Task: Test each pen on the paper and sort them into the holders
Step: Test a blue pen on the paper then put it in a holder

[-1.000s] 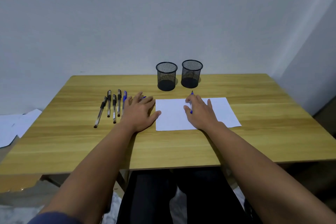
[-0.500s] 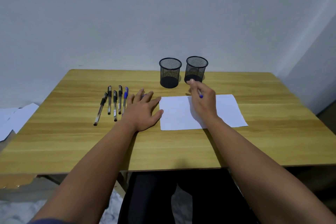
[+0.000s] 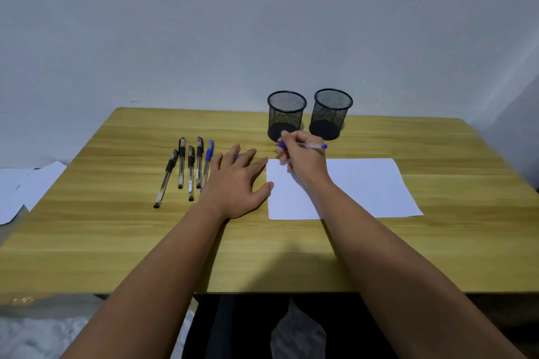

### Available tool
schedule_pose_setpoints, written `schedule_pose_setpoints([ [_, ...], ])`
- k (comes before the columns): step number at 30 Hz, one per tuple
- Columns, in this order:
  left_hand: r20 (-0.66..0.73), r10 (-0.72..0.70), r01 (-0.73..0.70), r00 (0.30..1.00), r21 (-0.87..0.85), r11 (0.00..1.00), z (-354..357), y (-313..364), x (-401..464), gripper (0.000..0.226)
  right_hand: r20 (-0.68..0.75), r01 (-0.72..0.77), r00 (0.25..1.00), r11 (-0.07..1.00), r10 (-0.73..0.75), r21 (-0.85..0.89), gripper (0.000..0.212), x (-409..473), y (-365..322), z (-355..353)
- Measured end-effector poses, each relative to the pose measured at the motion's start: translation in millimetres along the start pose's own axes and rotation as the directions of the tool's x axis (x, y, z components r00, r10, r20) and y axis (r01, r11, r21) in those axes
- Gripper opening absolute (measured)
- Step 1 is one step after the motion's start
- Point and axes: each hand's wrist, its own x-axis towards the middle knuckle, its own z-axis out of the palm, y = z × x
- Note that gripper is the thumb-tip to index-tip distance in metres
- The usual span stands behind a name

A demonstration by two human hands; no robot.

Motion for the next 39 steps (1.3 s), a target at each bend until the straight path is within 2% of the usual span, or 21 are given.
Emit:
schedule_pose_setpoints([
  [3, 0.01, -0.006, 0.006, 1.0, 0.001, 1.0, 0, -1, 1, 0.072, 0.015, 0.05, 0.999, 0.997, -0.05, -0.059, 0.042, 0, 6, 3],
  [17, 0.028, -0.012, 0.011, 1.0, 0.01, 1.0, -2, 1, 0, 0.073, 0.077, 0.1, 0.994, 0.956, -0.081, -0.276, 0.038, -3, 13, 2],
  [25, 0.028, -0.01, 0.01, 1.0, 0.01, 1.0, -2, 1, 0, 0.074, 0.106, 0.121, 0.99, 0.929, -0.09, -0.35, 0.037, -3, 15, 2],
  [39, 0.02, -0.014, 0.014, 1.0, 0.005, 1.0, 0, 0, 1, 0.074, 0.045, 0.144, 0.99, 0.904, -0.137, -0.402, 0.044, -6, 11, 4],
])
